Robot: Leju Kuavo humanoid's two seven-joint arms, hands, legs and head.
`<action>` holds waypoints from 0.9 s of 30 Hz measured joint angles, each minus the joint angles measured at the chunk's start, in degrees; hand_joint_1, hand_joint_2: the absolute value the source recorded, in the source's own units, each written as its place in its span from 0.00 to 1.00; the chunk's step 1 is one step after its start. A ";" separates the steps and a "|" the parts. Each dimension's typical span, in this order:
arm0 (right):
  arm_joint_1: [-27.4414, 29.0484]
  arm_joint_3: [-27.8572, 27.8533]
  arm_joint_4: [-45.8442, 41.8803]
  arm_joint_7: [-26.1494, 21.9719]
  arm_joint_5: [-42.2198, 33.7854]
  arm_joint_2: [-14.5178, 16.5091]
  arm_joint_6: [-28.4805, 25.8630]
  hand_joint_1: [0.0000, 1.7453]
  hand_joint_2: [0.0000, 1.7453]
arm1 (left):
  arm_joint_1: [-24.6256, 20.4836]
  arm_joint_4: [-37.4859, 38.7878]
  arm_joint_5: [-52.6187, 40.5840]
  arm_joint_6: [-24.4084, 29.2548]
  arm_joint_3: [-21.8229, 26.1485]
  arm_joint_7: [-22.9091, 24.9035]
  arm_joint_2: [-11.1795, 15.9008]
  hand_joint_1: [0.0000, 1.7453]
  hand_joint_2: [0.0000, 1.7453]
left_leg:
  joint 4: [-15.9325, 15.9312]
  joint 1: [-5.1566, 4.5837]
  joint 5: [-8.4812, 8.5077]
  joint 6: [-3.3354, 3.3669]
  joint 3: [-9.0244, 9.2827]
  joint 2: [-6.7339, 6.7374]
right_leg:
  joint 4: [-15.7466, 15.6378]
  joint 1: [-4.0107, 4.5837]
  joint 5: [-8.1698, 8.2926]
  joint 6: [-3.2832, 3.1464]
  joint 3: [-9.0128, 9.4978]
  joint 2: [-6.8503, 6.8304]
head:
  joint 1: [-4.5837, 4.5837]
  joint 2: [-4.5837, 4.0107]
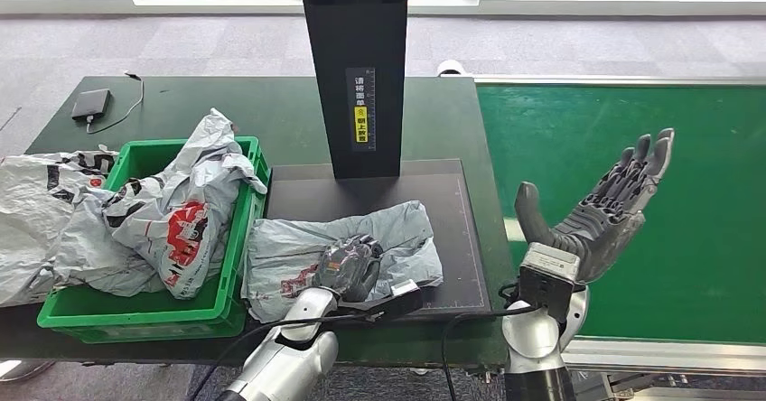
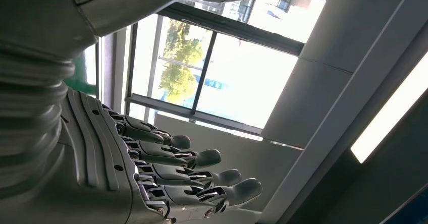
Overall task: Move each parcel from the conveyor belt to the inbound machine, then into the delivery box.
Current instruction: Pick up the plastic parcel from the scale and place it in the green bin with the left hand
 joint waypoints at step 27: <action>0.13 0.09 0.46 0.00 1.10 -0.15 0.00 0.00 1.00 | 9.61 -53.52 -8.24 28.44 2.67 -13.35 1.58 1.00 1.00 | -0.01 0.05 0.05 -0.05 -0.29 -0.02 | 0.04 0.05 -0.04 -0.07 -0.30 0.04 | -0.01 0.00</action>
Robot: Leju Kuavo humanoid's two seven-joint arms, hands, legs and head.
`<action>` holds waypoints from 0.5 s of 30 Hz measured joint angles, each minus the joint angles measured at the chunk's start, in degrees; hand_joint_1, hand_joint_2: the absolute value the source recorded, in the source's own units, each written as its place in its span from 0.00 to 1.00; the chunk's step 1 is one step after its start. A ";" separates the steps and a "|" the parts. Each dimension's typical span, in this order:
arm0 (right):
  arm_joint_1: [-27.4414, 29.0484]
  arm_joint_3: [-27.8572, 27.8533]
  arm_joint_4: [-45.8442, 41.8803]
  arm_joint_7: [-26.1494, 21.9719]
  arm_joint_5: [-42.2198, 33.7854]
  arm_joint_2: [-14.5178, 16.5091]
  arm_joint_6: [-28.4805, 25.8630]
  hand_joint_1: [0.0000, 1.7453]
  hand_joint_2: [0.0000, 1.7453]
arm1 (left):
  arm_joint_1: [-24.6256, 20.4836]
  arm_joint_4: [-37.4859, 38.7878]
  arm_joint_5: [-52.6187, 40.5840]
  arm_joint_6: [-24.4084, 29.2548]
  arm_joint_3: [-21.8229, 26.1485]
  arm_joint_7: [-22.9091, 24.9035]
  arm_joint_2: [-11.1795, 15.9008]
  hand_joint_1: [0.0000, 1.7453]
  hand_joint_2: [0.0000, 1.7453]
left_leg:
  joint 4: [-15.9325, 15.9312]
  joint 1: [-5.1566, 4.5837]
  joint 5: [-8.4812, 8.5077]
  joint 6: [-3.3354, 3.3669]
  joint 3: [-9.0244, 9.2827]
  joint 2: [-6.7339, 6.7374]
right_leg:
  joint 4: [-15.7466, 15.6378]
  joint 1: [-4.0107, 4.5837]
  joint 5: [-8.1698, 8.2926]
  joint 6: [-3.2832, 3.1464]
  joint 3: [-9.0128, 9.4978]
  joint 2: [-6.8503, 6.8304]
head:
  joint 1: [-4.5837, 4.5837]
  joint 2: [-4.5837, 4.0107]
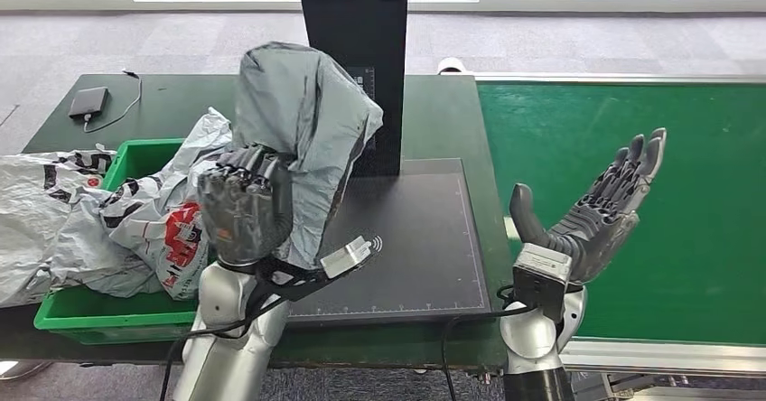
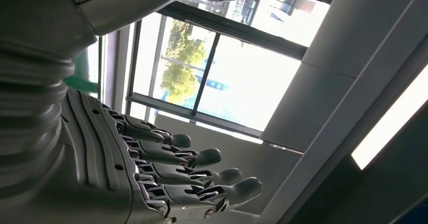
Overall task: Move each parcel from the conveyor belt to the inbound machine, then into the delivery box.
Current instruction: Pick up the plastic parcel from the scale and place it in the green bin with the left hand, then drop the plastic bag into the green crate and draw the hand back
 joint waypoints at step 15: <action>-0.06 0.00 0.38 -0.01 -0.89 0.00 0.00 0.00 1.00 | 5.35 -34.53 16.85 -0.07 9.64 -13.25 0.72 1.00 1.00 | 0.00 0.01 -0.01 0.01 0.03 -0.01 | 0.00 0.01 -0.03 -0.03 -0.02 -0.08 | -0.01 0.00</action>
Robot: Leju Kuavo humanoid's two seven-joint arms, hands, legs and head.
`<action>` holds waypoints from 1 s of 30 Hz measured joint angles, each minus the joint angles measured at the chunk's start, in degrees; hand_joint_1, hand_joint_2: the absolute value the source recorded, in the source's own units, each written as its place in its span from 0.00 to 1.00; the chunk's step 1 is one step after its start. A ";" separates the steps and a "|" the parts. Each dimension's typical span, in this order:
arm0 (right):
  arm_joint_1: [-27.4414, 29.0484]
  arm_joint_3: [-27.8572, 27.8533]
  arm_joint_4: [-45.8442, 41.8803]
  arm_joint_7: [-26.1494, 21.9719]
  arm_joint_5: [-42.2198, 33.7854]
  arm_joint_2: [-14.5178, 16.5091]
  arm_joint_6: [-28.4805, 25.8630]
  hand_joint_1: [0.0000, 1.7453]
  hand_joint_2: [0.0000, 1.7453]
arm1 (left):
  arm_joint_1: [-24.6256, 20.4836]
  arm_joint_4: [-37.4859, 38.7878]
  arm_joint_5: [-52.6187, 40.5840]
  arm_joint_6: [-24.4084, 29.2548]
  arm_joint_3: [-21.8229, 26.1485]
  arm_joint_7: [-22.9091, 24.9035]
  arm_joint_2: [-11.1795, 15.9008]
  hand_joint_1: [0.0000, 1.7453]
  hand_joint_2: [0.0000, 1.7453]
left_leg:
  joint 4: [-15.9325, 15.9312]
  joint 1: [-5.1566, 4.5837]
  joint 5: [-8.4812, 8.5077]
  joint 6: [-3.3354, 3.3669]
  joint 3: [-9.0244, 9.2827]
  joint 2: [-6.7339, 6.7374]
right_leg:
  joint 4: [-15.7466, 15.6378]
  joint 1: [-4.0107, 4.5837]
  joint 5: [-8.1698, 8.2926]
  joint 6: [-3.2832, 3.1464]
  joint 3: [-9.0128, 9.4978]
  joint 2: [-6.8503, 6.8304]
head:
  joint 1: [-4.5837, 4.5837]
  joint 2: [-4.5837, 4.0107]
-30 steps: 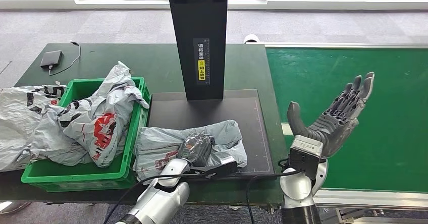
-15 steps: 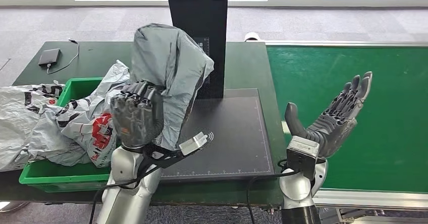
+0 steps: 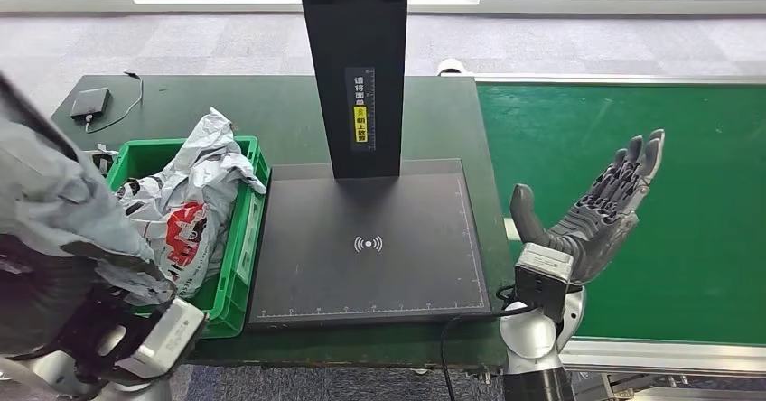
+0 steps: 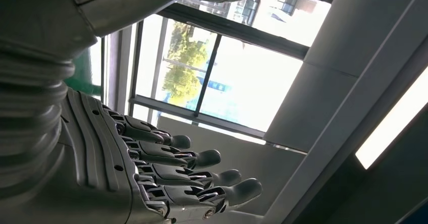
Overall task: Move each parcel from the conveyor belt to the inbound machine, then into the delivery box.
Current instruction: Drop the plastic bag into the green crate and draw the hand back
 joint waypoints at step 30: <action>1.98 3.71 -1.39 0.00 -2.75 -0.39 0.00 0.00 1.00 | -27.74 51.83 -15.75 -0.21 50.61 -1.46 -1.42 0.50 1.00 | 0.01 0.01 0.26 -0.07 -0.13 0.05 | 0.00 0.00 0.26 -0.05 -0.18 0.10 | 0.02 0.00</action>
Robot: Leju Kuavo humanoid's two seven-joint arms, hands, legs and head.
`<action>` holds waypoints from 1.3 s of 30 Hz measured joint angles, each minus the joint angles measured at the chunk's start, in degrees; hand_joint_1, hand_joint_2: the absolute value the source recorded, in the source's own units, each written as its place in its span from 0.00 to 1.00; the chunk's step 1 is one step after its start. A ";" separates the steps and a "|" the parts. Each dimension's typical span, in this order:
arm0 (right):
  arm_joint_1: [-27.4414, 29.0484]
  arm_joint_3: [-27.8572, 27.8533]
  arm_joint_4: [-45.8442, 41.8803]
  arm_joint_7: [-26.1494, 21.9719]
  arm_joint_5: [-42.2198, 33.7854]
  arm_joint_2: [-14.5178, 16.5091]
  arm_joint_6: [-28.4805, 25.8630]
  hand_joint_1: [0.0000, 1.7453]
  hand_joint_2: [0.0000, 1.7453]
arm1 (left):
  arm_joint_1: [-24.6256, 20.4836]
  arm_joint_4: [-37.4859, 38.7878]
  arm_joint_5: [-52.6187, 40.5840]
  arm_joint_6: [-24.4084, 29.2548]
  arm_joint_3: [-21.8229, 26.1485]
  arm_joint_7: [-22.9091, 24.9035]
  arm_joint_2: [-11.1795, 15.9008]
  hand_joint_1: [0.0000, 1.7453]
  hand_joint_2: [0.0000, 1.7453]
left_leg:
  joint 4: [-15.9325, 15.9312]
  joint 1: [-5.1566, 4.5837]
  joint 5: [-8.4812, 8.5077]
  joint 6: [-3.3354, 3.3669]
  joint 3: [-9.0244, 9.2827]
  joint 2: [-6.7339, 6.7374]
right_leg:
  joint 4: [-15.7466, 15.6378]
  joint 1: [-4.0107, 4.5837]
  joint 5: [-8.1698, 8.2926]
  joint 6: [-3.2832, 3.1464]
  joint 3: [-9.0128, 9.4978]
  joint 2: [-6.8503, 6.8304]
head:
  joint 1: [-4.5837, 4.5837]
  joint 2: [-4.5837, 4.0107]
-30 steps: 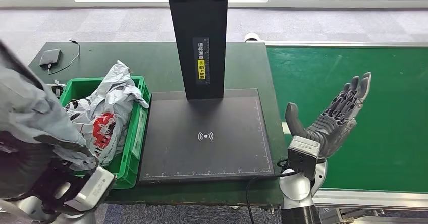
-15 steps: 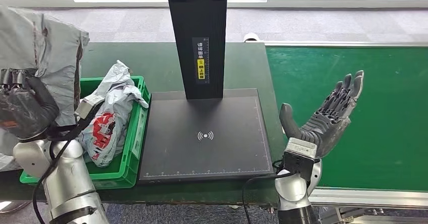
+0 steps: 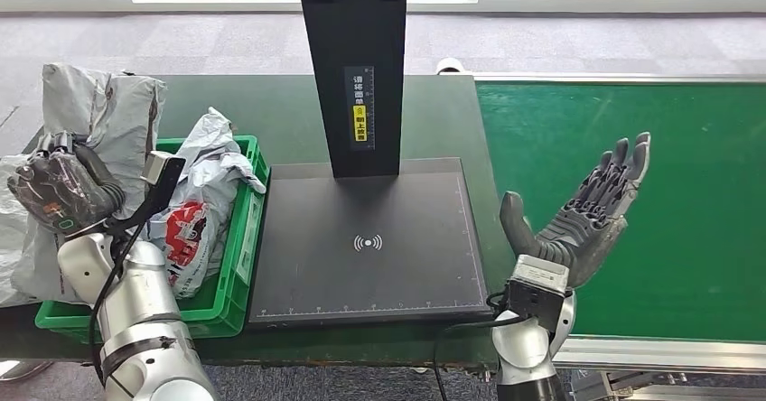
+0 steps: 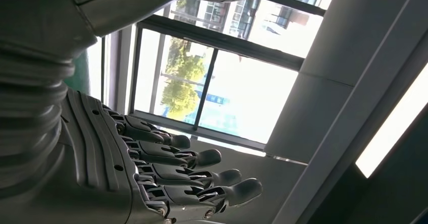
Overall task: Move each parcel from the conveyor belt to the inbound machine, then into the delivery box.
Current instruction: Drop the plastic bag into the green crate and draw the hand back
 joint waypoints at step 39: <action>2.95 -4.03 -1.52 0.02 0.38 -0.30 -0.02 0.00 1.00 | 13.55 -20.40 63.02 0.05 -18.17 -13.56 -2.12 0.00 0.00 | 0.01 0.00 -0.08 0.01 -0.13 -0.03 | -0.01 0.00 -0.05 0.05 -0.11 0.09 | 0.01 0.00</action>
